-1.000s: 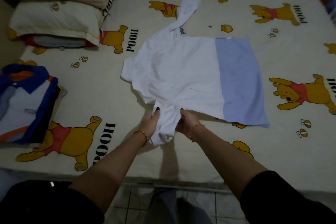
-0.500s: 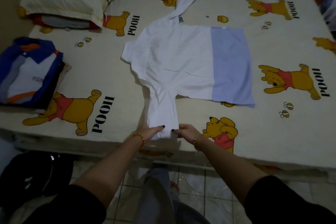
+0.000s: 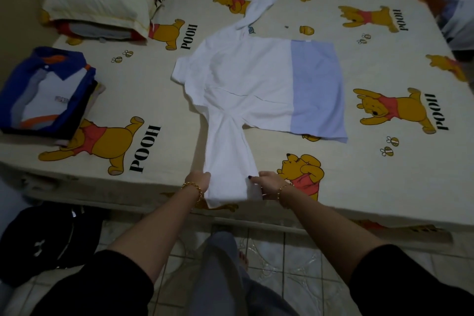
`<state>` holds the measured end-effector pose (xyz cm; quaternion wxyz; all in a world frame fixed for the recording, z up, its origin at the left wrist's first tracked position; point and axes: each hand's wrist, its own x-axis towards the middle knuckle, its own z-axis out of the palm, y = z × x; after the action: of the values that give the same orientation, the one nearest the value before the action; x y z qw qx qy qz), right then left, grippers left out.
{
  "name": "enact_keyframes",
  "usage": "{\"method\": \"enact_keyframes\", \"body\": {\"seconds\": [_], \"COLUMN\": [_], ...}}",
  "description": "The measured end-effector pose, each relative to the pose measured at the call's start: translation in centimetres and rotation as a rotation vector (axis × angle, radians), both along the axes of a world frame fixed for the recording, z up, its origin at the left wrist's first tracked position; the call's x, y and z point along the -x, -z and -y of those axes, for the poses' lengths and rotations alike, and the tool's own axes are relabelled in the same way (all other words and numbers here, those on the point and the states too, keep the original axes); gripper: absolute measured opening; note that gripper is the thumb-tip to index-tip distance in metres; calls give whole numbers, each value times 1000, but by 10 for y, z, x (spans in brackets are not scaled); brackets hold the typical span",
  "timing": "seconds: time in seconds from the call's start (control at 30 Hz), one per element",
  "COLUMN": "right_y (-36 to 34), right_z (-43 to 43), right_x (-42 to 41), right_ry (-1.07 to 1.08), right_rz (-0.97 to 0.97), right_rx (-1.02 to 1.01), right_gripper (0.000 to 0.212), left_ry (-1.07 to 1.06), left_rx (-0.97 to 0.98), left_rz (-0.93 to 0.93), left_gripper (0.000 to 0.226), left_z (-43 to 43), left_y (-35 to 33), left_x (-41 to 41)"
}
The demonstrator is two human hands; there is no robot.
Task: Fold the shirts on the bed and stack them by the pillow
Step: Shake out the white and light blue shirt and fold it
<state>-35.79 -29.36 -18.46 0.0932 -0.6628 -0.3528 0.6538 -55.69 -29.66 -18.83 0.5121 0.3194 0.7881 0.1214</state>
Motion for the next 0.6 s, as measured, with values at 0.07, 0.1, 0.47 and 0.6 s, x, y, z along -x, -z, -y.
{"method": "enact_keyframes", "body": {"seconds": [0.07, 0.1, 0.47, 0.6], "right_y": [3, 3, 15, 20], "right_z": [7, 8, 23, 21], "right_x": [-6, -9, -39, -49], "right_ry": [-83, -130, -213, -237], "right_rz": [119, 178, 345, 429], "right_rx": [-74, -117, -192, -238], "right_gripper": [27, 30, 23, 35], "left_ry": [-124, -163, -35, 103], "left_rx": [16, 23, 34, 28], "left_rz": [140, 200, 244, 41], "left_gripper": [16, 16, 24, 24], "left_z": [9, 12, 35, 41], "left_y": [-1, -4, -10, -2], "left_x": [-3, -6, -15, -6]}}
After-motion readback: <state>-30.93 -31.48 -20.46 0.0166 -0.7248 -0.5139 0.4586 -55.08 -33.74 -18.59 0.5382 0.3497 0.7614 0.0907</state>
